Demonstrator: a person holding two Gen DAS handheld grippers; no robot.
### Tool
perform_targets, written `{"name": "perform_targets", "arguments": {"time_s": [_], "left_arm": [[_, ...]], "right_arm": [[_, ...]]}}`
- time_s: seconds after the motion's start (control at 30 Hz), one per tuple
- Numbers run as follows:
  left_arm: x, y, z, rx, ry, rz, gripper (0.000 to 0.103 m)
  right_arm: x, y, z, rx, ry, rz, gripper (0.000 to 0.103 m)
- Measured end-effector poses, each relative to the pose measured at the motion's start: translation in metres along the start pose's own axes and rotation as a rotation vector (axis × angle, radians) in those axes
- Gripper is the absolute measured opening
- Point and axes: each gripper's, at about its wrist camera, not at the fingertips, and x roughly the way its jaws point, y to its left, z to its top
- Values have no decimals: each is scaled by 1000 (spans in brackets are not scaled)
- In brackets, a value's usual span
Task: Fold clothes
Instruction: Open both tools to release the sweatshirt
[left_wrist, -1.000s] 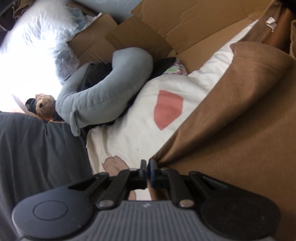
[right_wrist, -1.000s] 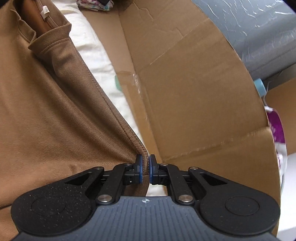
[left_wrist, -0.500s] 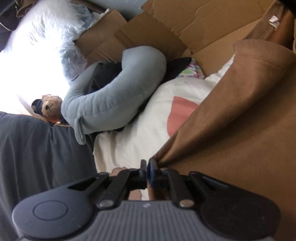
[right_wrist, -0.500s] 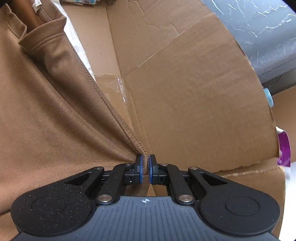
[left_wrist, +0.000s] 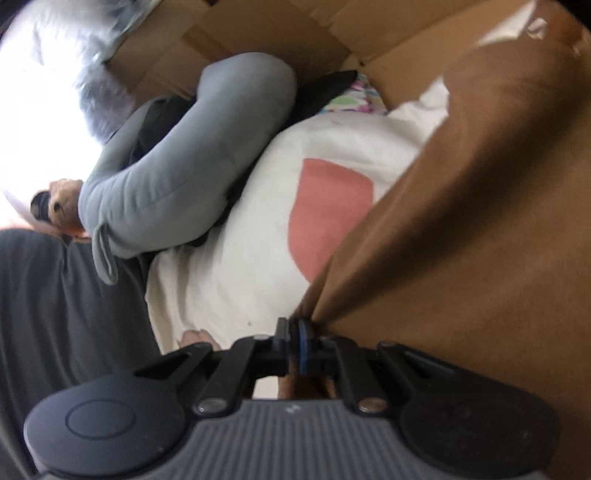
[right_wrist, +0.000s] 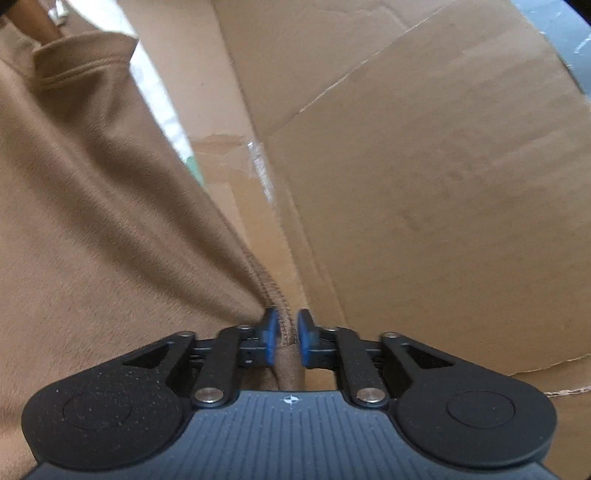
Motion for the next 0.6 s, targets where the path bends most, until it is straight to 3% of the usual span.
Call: {"name": "perform_targets", "arguments": {"time_s": [0.1,0.23,0.33,0.6], "left_arm": [[-8,7,-4,-20,-22,-31,12],[-24,16,-13,-77,-52,-53,41],[-38,18,-17,-93,-79,-74,41],[-96,16,-11,-186,-136,-151,41]], "right_arm": [[-11,-13,-6,57,-21,34,39],[-34,-33,-21,116,-42,70,46],[-48,-49,-23,172,-59,108,46],[-86,-81,-82,302,-54,181,46]]}}
